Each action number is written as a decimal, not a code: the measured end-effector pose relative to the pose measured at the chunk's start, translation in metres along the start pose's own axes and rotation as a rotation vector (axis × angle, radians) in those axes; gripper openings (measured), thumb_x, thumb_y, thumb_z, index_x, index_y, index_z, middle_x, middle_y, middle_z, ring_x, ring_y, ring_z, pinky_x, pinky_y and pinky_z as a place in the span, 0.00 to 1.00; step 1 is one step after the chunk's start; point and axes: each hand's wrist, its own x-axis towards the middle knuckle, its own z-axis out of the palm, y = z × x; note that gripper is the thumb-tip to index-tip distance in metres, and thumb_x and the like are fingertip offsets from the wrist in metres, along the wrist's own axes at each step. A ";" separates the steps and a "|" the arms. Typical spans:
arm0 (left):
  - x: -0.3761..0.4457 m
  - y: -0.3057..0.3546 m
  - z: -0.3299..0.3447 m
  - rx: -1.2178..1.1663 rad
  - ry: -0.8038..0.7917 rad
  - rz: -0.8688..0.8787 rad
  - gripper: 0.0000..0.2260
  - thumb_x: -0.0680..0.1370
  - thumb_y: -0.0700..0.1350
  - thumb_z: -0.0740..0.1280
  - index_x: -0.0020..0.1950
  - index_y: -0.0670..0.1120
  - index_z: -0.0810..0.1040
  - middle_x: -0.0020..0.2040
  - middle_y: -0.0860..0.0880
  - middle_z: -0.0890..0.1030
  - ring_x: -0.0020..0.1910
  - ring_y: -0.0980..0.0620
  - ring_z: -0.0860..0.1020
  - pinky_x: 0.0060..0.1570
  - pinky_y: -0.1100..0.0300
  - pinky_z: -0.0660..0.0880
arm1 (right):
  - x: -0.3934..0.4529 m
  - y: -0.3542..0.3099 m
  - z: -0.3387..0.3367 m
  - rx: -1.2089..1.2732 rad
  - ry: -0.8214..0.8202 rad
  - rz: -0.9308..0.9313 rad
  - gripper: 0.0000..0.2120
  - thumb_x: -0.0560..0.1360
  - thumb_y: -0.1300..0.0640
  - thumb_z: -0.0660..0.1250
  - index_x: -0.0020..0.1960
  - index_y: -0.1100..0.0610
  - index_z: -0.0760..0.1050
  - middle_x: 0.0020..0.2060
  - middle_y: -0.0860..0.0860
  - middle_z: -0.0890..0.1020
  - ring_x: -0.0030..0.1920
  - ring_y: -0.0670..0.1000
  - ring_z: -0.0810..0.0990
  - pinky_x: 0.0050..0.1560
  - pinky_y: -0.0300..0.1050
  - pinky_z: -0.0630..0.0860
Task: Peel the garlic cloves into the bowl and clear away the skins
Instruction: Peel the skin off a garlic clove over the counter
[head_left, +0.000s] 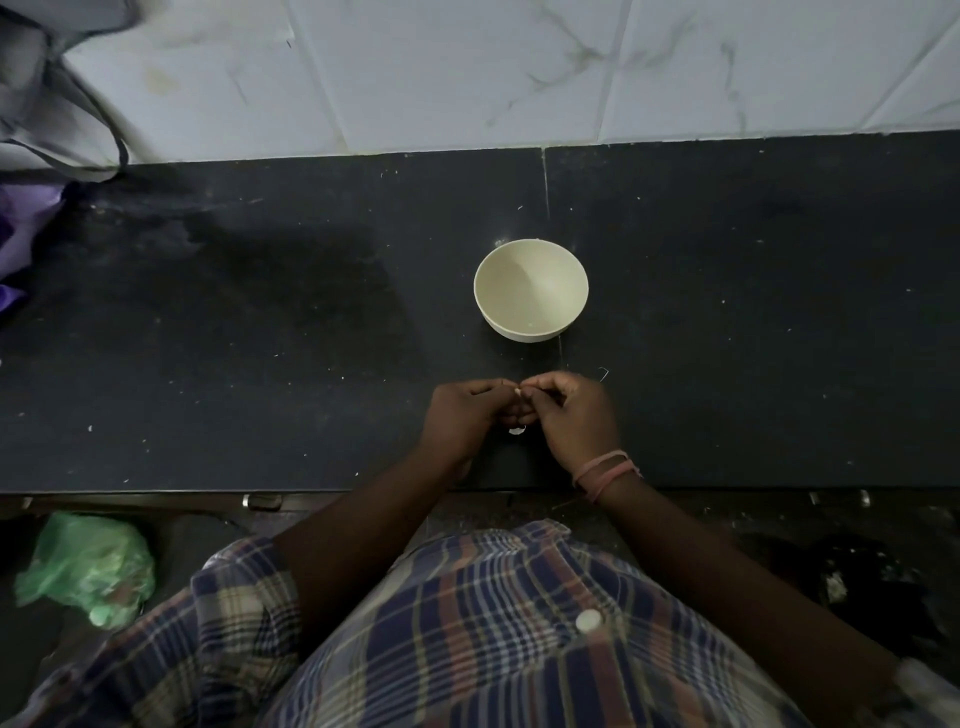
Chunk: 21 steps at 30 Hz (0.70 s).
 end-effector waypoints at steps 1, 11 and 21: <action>0.000 0.000 0.000 -0.007 -0.006 -0.007 0.08 0.77 0.31 0.67 0.43 0.37 0.85 0.39 0.38 0.85 0.41 0.42 0.85 0.50 0.50 0.83 | 0.000 0.000 0.000 0.017 0.002 0.008 0.05 0.76 0.67 0.68 0.47 0.63 0.83 0.40 0.54 0.85 0.38 0.42 0.82 0.43 0.34 0.79; -0.001 0.007 0.003 -0.106 -0.034 -0.049 0.07 0.78 0.32 0.64 0.46 0.34 0.83 0.37 0.39 0.83 0.34 0.48 0.83 0.37 0.60 0.81 | 0.002 -0.006 -0.002 0.269 -0.048 0.126 0.06 0.77 0.69 0.66 0.50 0.69 0.80 0.36 0.56 0.83 0.29 0.41 0.80 0.34 0.35 0.77; -0.005 0.013 0.004 -0.271 -0.040 -0.210 0.06 0.80 0.36 0.65 0.46 0.39 0.82 0.35 0.45 0.81 0.33 0.53 0.79 0.34 0.65 0.77 | -0.003 -0.003 0.001 0.419 -0.071 0.171 0.05 0.74 0.69 0.70 0.48 0.62 0.80 0.35 0.55 0.83 0.31 0.45 0.79 0.31 0.37 0.75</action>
